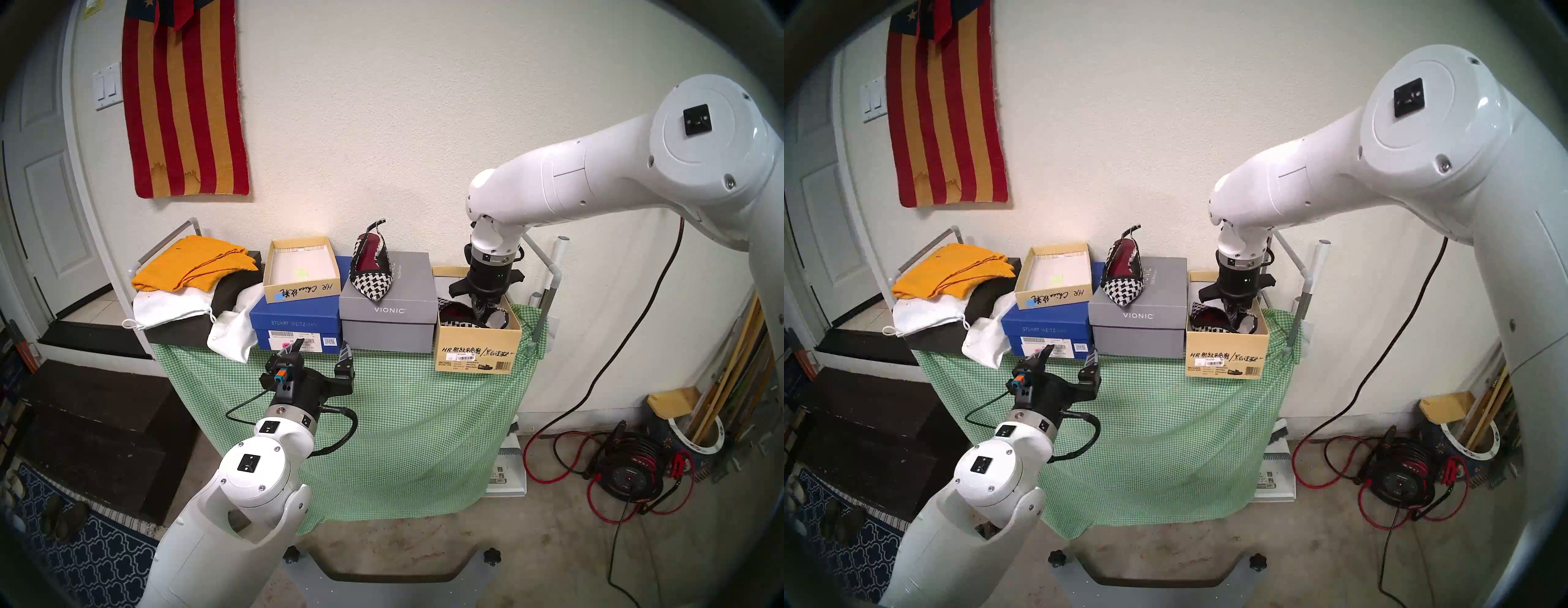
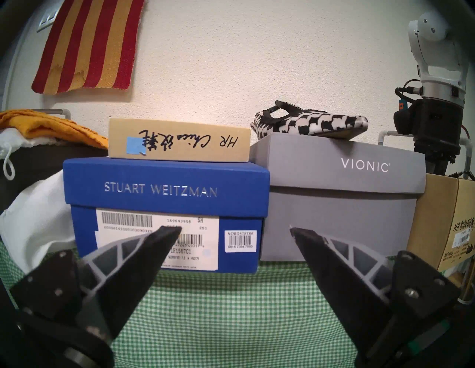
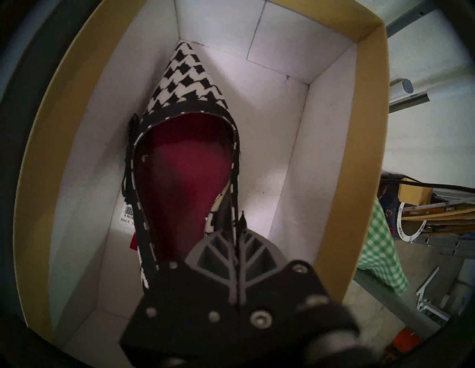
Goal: Take shoe out of the box
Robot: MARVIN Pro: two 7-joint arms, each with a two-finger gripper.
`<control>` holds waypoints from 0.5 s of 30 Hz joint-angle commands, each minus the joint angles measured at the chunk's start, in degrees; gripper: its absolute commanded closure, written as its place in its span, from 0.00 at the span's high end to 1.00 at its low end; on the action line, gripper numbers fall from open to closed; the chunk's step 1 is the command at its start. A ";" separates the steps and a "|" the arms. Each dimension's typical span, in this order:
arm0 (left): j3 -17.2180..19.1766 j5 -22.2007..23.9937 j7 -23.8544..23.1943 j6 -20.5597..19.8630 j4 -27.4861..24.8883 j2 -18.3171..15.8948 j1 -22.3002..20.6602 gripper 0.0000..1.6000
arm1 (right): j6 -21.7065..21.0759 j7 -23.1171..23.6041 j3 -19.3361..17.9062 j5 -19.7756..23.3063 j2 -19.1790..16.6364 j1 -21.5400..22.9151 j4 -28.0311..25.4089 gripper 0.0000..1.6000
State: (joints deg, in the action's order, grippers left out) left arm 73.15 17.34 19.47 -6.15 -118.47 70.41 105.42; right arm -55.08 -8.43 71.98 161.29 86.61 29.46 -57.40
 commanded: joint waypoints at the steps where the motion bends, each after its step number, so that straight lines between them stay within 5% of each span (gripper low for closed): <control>1: 0.07 -0.02 -0.02 -0.01 -0.06 -0.08 -0.01 1.00 | 0.08 -2.06 2.41 3.71 3.05 0.25 2.45 0.00; 15: 0.08 -0.02 -0.03 -0.01 -0.07 -0.08 -0.01 1.00 | 0.08 -3.75 2.42 3.71 3.63 -4.10 8.14 0.00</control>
State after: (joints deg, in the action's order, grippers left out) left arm 73.16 17.34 19.47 -6.15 -118.48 70.41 105.42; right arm -55.10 -11.65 74.27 165.03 89.87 27.40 -52.14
